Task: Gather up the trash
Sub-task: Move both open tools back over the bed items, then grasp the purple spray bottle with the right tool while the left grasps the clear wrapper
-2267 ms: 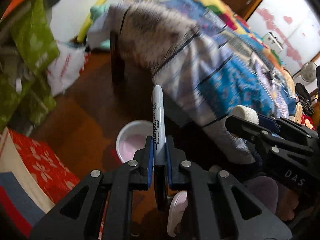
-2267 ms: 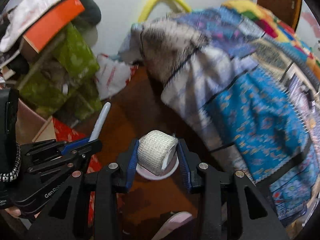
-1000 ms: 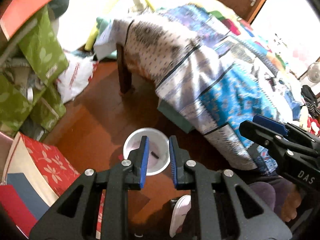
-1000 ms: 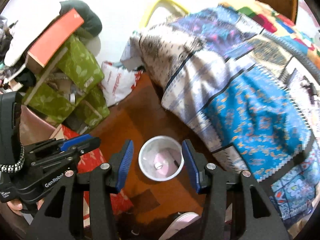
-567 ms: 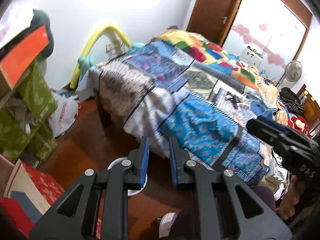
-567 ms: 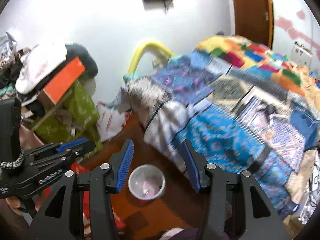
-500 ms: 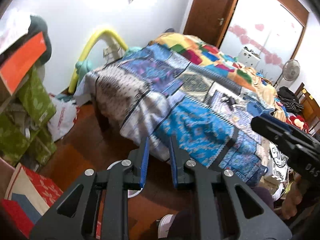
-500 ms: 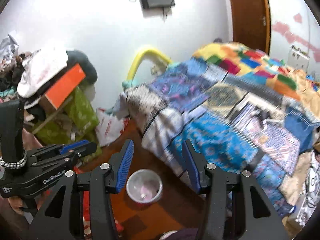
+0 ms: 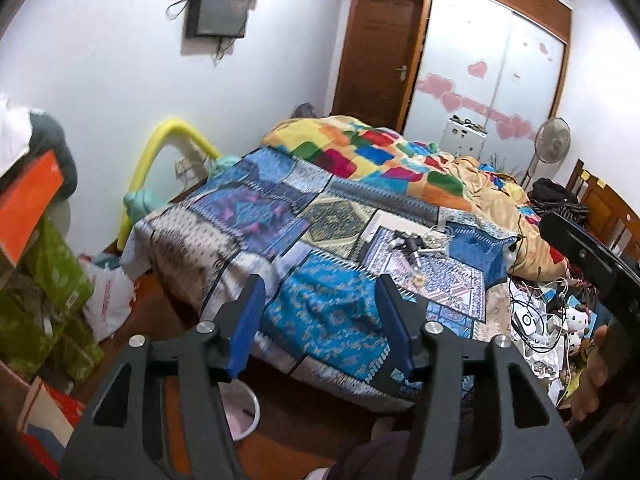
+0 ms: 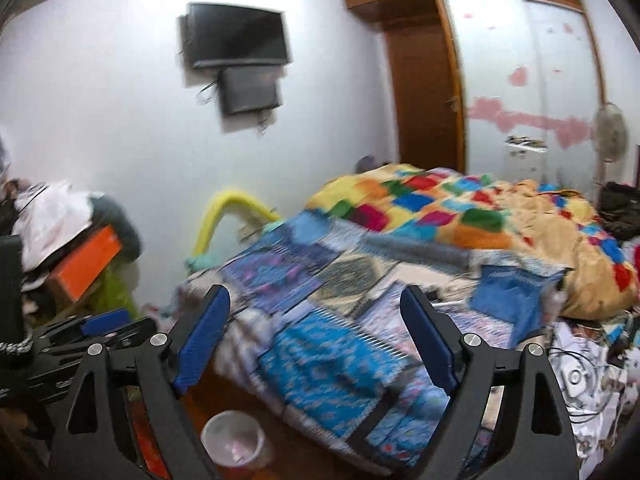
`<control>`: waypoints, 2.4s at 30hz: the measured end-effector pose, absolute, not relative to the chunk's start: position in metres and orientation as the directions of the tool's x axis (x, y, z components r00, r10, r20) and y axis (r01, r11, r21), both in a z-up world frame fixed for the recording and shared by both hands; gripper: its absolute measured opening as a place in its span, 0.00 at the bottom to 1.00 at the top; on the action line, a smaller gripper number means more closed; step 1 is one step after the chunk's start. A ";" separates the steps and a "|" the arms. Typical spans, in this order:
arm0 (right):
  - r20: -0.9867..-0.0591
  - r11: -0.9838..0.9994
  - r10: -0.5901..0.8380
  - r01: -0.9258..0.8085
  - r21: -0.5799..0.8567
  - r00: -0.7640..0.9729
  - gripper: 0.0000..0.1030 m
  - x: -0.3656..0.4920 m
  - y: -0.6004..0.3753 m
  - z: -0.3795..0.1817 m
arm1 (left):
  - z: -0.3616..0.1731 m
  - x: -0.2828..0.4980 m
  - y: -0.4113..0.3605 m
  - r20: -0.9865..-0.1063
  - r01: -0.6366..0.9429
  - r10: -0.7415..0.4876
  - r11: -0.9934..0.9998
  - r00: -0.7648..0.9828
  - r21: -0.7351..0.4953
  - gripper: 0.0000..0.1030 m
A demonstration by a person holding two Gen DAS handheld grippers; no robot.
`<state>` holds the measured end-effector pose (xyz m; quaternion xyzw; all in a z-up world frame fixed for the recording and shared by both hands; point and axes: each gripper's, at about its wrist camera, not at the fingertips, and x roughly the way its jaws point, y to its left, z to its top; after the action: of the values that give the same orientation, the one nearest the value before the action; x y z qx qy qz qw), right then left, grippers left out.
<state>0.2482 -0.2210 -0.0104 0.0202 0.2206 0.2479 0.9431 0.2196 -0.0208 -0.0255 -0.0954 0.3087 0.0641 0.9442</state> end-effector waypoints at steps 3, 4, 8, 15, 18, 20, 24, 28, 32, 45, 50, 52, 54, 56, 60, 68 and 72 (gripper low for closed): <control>-0.399 0.904 0.425 -0.406 0.135 0.813 0.83 0.258 -0.238 -0.012 | -0.024 0.236 -0.034 -0.592 -0.150 0.043 0.980 0.805 -0.132 0.58; -0.402 0.913 0.405 -0.386 0.131 0.821 0.83 0.264 -0.245 -0.014 | -0.024 0.242 -0.038 -0.593 -0.140 0.033 0.981 0.805 -0.135 0.58; -0.425 0.940 0.337 -0.322 0.110 0.840 0.83 0.285 -0.269 -0.024 | -0.030 0.270 -0.055 -0.604 -0.101 -0.005 0.985 0.797 -0.140 0.59; -0.465 0.964 0.258 -0.255 0.070 0.847 0.83 0.316 -0.302 -0.043 | -0.054 0.327 -0.083 -0.639 -0.036 -0.060 0.990 0.767 -0.137 0.59; -0.480 0.970 0.236 -0.236 0.061 0.845 0.83 0.327 -0.310 -0.053 | -0.066 0.352 -0.091 -0.654 -0.017 -0.083 0.989 0.752 -0.145 0.59; -0.500 0.974 0.215 -0.219 0.052 0.839 0.83 0.339 -0.315 -0.063 | -0.077 0.371 -0.098 -0.668 -0.004 -0.099 0.989 0.738 -0.151 0.59; -0.558 0.979 0.193 -0.198 0.052 0.807 0.83 0.364 -0.322 -0.088 | -0.105 0.406 -0.110 -0.706 0.021 -0.128 0.987 0.696 -0.158 0.59; -0.620 0.980 0.193 -0.186 0.076 0.760 0.83 0.390 -0.330 -0.116 | -0.138 0.442 -0.121 -0.748 0.047 -0.160 0.984 0.645 -0.170 0.59; -0.658 0.981 0.186 -0.169 0.091 0.730 0.83 0.409 -0.334 -0.134 | -0.179 0.480 -0.136 -0.797 0.068 -0.178 0.983 0.577 -0.171 0.59; -0.713 0.967 0.244 -0.222 0.126 0.658 0.80 0.455 -0.325 -0.171 | -0.266 0.554 -0.174 -0.844 0.135 -0.270 0.963 0.463 -0.233 0.57; -0.719 0.959 0.270 -0.246 0.140 0.640 0.75 0.464 -0.319 -0.175 | -0.275 0.558 -0.183 -0.841 0.163 -0.288 0.957 0.458 -0.239 0.37; -0.725 0.956 0.276 -0.260 0.138 0.631 0.74 0.468 -0.313 -0.177 | -0.274 0.555 -0.181 -0.834 0.166 -0.292 0.956 0.469 -0.241 0.31; -0.728 0.953 0.285 -0.269 0.143 0.623 0.74 0.471 -0.309 -0.179 | -0.272 0.550 -0.174 -0.823 0.163 -0.314 0.949 0.474 -0.268 0.18; -0.732 0.943 0.315 -0.288 0.168 0.604 0.74 0.476 -0.302 -0.182 | -0.270 0.545 -0.164 -0.817 0.145 -0.318 0.948 0.481 -0.283 0.13; -0.739 0.928 0.354 -0.317 0.198 0.573 0.66 0.485 -0.286 -0.189 | -0.264 0.537 -0.139 -0.802 0.088 -0.298 0.951 0.518 -0.296 0.11; -0.784 0.898 0.407 -0.361 0.251 0.468 0.46 0.523 -0.241 -0.222 | -0.246 0.528 -0.101 -0.770 0.006 -0.230 0.959 0.595 -0.282 0.11; -0.811 0.901 0.395 -0.354 0.250 0.432 0.39 0.539 -0.226 -0.237 | -0.244 0.527 -0.096 -0.766 -0.003 -0.217 0.961 0.606 -0.275 0.11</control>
<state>0.5388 -0.2262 -0.2371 0.0210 0.4849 0.2212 0.8458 0.5270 -0.0960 -0.2435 -0.1251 0.4399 -0.0601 0.8873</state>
